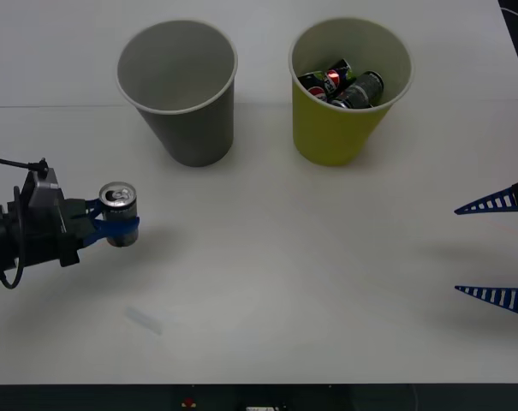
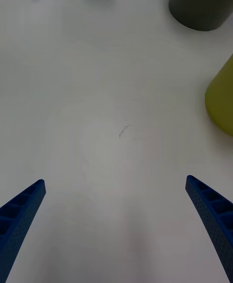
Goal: Put the can into the green bin and the plastic bottle into the gray bin
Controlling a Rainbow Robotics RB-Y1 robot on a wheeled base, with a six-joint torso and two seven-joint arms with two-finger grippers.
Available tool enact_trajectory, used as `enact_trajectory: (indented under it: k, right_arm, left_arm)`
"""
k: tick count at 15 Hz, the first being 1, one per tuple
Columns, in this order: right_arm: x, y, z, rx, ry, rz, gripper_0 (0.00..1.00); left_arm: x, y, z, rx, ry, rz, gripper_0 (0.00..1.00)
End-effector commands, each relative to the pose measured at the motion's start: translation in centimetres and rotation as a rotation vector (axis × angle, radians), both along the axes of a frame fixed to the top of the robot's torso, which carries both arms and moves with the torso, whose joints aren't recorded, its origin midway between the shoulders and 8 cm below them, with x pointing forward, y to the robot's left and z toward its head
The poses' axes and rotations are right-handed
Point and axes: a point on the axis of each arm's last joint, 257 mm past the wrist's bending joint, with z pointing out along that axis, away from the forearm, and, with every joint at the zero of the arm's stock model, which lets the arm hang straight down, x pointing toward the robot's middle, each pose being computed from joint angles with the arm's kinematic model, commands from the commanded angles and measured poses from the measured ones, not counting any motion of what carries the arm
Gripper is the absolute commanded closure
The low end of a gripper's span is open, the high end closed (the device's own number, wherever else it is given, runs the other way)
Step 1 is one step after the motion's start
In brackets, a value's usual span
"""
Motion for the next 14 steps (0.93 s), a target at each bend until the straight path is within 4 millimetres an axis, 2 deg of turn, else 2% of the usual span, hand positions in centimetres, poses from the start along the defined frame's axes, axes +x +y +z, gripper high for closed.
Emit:
enact_trajectory:
  k: [1,7,14]
  right_arm:
    - [0.0,0.0,0.0,0.0,0.0,0.0,0.0]
    - [0.0,0.0,0.0,0.0,0.0,0.0,0.0]
    - [0.0,0.0,0.0,0.0,0.0,0.0,0.0]
  left_arm:
    - [-0.2,-0.9,1.5,0.03,0.038,-0.002,1.0]
    - [-0.3,-3.5,5.3,0.075,0.134,0.001,1.0]
    - [0.5,-7.4,11.3,0.153,0.195,-0.024,1.0]
